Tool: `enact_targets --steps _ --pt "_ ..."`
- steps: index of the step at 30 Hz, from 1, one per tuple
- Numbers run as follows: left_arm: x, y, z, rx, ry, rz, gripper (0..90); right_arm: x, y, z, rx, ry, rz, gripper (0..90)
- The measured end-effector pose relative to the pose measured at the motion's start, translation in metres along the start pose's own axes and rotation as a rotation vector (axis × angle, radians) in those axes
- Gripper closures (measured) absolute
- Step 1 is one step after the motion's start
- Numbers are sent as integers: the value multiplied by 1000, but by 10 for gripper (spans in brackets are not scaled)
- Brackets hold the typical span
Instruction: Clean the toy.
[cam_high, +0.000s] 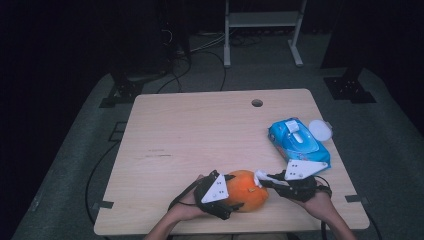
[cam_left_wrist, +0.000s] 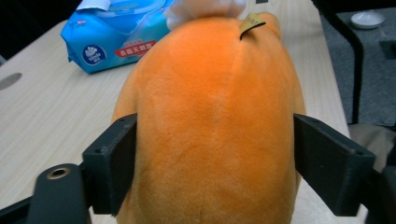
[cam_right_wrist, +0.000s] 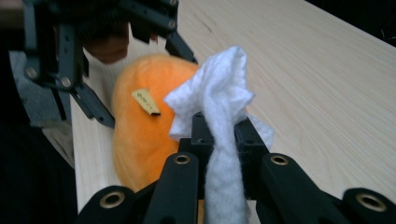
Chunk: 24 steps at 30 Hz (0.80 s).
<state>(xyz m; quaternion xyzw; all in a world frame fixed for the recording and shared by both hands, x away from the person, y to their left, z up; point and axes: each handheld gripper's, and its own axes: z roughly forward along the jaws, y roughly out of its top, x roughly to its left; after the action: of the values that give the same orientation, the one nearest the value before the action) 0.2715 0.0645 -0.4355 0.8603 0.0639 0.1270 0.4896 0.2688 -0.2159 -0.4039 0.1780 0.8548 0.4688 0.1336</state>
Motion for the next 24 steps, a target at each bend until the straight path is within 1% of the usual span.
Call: enact_targets --steps 1,2,3,4,5,6,7,8,10,11,12,13,14,15,16,17,18,19,20,21,22,24 --pt "5 0 -3 -21 -17 -49 136 0 -2 1 6 2 -2 807" --pt "12 0 -5 -39 -28 -110 119 0 -4 0 5 5 3 807" --pt "17 -1 -6 -44 -31 -170 87 -1 -6 -1 0 7 15 807" --pt "22 -2 -6 -33 -36 -212 63 -3 -8 -3 -5 10 22 807" --pt "24 -4 -4 -24 -43 -235 61 -3 -9 -5 -6 10 29 806" --pt "25 -5 -3 -25 -61 -246 83 -3 -9 -5 -9 9 32 807" --pt "23 -7 0 -23 -62 -227 146 -3 -8 -5 -10 9 31 807" --pt "20 -6 1 -28 -37 -196 197 -3 -6 -4 -14 10 30 806" --pt "15 1 -1 -60 34 -113 305 -2 -2 -3 -13 -13 21 807" --pt "13 4 -2 -81 69 -80 337 -3 1 -3 -21 -30 24 807" --pt "10 8 -2 -93 110 -40 358 -4 4 -5 -39 -47 30 807" --pt "7 11 -1 -92 144 6 367 -4 6 -6 -54 -61 36 807" --pt "6 13 0 -69 160 51 366 -4 9 -8 -67 -73 32 808" --pt "5 14 2 -55 151 61 356 -4 11 -8 -77 -71 35 808" --pt "5 13 3 -44 142 60 335 -3 11 -8 -80 -59 32 807" --pt "5 11 4 -40 130 46 303 -2 11 -6 -68 -55 23 807" --pt "8 9 4 -40 105 11 256 -1 9 -3 -52 -56 16 807" --pt "11 7 4 -45 87 -38 203 -1 6 -1 -42 -51 16 807" --pt "15 4 2 -47 79 -80 170 -2 2 0 -31 -54 13 807" --pt "19 1 0 -53 66 -111 155 -3 -1 0 -18 -62 14 807" --pt "20 -1 -1 -59 58 -119 170 -4 -3 -1 -14 -66 22 808" --pt "19 -1 -1 -51 68 -104 238 -5 -4 -3 -10 -71 26 807"
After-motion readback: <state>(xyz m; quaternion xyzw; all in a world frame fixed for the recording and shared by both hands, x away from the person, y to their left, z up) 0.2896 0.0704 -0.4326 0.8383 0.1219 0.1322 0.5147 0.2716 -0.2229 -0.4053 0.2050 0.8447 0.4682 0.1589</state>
